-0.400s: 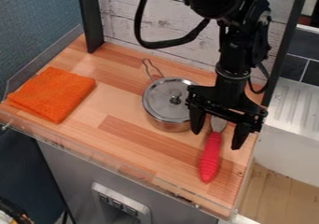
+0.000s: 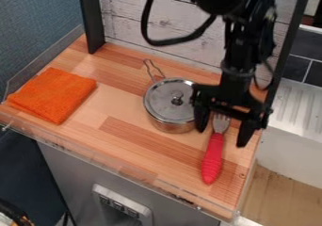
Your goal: Move the orange towel to the bottom middle of the table
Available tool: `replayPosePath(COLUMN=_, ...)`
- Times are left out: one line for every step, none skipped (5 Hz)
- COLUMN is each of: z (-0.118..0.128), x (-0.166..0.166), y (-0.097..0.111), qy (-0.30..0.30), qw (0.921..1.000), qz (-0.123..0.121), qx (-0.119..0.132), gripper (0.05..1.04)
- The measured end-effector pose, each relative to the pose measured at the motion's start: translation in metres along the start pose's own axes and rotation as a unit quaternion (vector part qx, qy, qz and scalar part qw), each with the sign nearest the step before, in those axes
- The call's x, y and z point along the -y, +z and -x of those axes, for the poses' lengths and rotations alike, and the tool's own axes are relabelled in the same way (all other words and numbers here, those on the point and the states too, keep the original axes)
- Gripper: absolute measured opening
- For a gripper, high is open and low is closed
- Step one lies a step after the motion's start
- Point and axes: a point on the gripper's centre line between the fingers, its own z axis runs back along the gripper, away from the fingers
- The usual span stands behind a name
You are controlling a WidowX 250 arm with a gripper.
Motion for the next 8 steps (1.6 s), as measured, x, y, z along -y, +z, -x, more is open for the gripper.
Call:
replayPosePath(z=-0.006, x=0.000, y=0.019, qy=-0.002, qw=0.9999, qz=0.010, qx=0.011, gripper=1.001)
replayPosePath(z=-0.004, x=-0.014, y=0.065, qy=-0.005, qw=0.9976, qz=0.023, qx=0.065, gripper=1.001)
replayPosePath(z=0.005, x=-0.060, y=0.072, qy=0.024, qw=0.9971, qz=0.012, qx=0.072, gripper=1.001)
replayPosePath(z=0.013, x=-0.109, y=0.066, qy=0.053, qw=0.9963, qz=0.005, qx=0.067, gripper=1.001)
replayPosePath(z=0.027, x=-0.159, y=0.055, qy=0.088, qw=0.9944, qz=-0.016, qx=0.056, gripper=1.001)
replayPosePath(z=0.040, x=-0.206, y=0.031, qy=0.102, qw=0.9938, qz=-0.040, qx=0.018, gripper=1.001)
replayPosePath(z=0.044, x=-0.253, y=0.011, qy=0.088, qw=0.9947, qz=-0.049, qx=-0.024, gripper=1.001)
replayPosePath(z=0.047, x=-0.301, y=-0.010, qy=0.077, qw=0.9953, qz=-0.047, qx=-0.035, gripper=1.001)
